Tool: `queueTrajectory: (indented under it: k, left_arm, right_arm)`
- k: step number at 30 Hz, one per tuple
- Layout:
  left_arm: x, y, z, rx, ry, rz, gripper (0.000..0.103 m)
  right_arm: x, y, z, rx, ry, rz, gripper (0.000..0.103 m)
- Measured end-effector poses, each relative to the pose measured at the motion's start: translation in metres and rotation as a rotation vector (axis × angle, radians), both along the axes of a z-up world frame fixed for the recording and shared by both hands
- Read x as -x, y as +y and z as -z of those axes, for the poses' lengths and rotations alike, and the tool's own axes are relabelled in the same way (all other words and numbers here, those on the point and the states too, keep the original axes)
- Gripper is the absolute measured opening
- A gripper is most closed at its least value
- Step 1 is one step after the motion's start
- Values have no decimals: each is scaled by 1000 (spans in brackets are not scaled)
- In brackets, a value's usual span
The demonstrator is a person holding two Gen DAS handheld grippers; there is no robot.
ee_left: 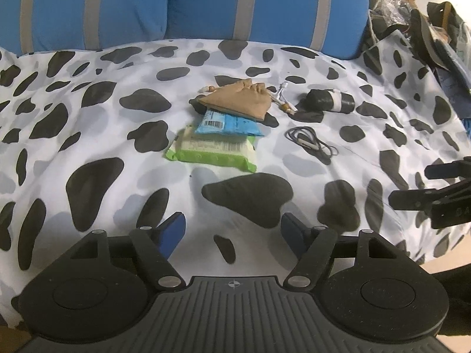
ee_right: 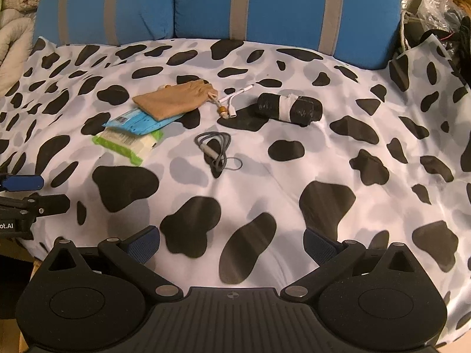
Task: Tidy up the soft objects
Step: 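Move the left gripper down onto the green-edged wipes pack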
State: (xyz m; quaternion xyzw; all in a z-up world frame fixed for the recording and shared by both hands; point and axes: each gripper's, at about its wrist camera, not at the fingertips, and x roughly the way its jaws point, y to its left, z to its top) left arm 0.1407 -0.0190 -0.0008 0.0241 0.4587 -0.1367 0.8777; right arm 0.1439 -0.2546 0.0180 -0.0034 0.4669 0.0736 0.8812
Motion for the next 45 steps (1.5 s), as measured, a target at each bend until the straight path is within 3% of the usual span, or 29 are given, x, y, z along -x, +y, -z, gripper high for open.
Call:
queueTrajectory:
  k: [6, 12, 24, 34, 38, 45]
  left_arm:
    - [-10, -4, 6, -20, -55, 11, 78]
    - [-17, -9, 18, -50, -122, 13, 90]
    - [-46, -21, 41, -90, -182, 64, 91]
    - [-79, -24, 60, -126, -190, 43, 91]
    - [-86, -25, 65, -103, -175, 39, 90]
    - [-89, -26, 65, -115, -151, 35, 80]
  right_arm:
    - [-15, 2, 2, 5, 2, -22, 103]
    - [-28, 1, 4, -11, 22, -24, 103]
    - [-36, 3, 1, -24, 34, -19, 103]
    - [-38, 5, 4, -33, 53, -35, 103]
    - [-39, 4, 6, -32, 65, -27, 103]
    - [-40, 0, 8, -32, 70, -15, 103]
